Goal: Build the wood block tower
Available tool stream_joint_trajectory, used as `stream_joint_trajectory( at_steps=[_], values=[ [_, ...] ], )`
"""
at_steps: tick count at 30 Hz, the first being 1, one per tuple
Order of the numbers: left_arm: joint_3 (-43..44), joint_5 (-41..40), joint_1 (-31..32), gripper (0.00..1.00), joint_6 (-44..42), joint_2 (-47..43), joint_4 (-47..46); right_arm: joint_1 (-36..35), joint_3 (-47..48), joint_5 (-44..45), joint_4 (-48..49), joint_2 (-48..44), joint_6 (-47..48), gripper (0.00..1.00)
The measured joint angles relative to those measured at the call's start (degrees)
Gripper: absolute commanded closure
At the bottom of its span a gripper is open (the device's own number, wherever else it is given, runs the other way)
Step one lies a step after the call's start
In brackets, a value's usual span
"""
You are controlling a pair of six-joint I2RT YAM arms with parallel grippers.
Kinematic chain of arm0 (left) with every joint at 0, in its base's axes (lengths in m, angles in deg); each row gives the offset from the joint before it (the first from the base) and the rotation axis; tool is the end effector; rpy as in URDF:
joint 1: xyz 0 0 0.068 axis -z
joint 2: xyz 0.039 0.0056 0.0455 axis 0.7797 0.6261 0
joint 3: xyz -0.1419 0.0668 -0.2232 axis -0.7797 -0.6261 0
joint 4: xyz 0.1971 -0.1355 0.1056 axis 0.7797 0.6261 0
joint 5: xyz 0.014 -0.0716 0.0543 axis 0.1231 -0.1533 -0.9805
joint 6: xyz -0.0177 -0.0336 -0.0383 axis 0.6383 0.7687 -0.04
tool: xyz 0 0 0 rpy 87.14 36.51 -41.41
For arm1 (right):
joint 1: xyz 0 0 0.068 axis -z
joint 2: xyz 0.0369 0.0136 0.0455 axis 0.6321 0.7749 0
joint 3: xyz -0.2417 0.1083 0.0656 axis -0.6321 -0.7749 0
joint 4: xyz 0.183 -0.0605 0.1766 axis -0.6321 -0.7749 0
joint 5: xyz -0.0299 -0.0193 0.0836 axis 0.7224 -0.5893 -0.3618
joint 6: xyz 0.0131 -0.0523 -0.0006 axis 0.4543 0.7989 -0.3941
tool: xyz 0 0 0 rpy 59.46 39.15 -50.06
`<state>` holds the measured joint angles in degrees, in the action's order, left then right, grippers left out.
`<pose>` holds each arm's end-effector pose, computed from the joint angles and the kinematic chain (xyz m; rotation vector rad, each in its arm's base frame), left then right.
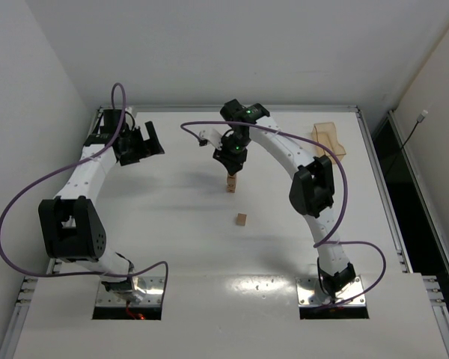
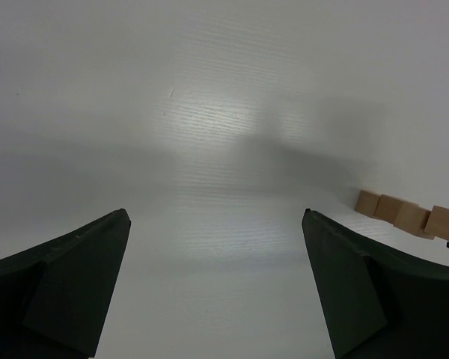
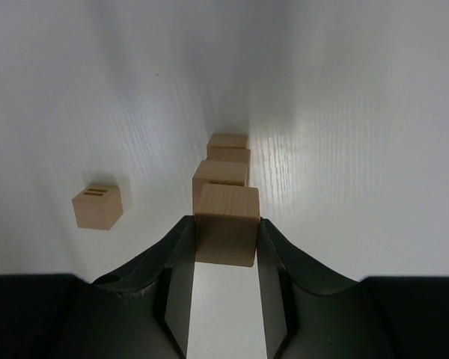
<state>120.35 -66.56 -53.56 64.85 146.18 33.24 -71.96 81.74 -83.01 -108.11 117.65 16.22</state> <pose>0.3383 0.0066 0.2921 -0.4266 2.3832 -0.4075 0.3924 0.2655 0.2428 -1.6620 2.3071 0.4386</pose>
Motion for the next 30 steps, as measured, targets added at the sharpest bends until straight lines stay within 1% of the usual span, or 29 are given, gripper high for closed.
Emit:
stream_joint_trajectory(
  at_steps=[15,21,22,24,25,28,29,30],
  values=[
    [0.0,0.13,0.0,0.01,-0.02,0.0,0.0,0.0,0.0,-0.02,-0.76,0.0,0.04,0.83],
    [0.0,0.13,0.0,0.01,-0.02,0.0,0.0,0.0,0.0,-0.02,-0.76,0.0,0.04,0.75],
    [0.0,0.13,0.0,0.01,-0.02,0.0,0.0,0.0,0.0,-0.02,-0.76,0.0,0.04,0.72],
    [0.0,0.13,0.0,0.01,-0.02,0.0,0.02,0.0,0.0,-0.07,-0.76,0.0,0.04,0.69],
    [0.0,0.13,0.0,0.01,0.0,0.0,0.02,0.0,0.0,-0.07,-0.76,0.0,0.04,0.65],
    [0.0,0.13,0.0,0.01,-0.02,0.02,0.02,0.0,0.0,-0.09,-0.76,0.0,0.09,0.61],
    [0.0,0.13,0.0,0.01,-0.02,0.07,0.0,0.0,0.0,-0.09,-0.79,0.0,0.11,0.57],
    [0.0,0.13,0.0,0.01,-0.02,0.11,0.0,0.0,0.0,-0.11,-0.76,0.0,0.11,0.56]
  ],
)
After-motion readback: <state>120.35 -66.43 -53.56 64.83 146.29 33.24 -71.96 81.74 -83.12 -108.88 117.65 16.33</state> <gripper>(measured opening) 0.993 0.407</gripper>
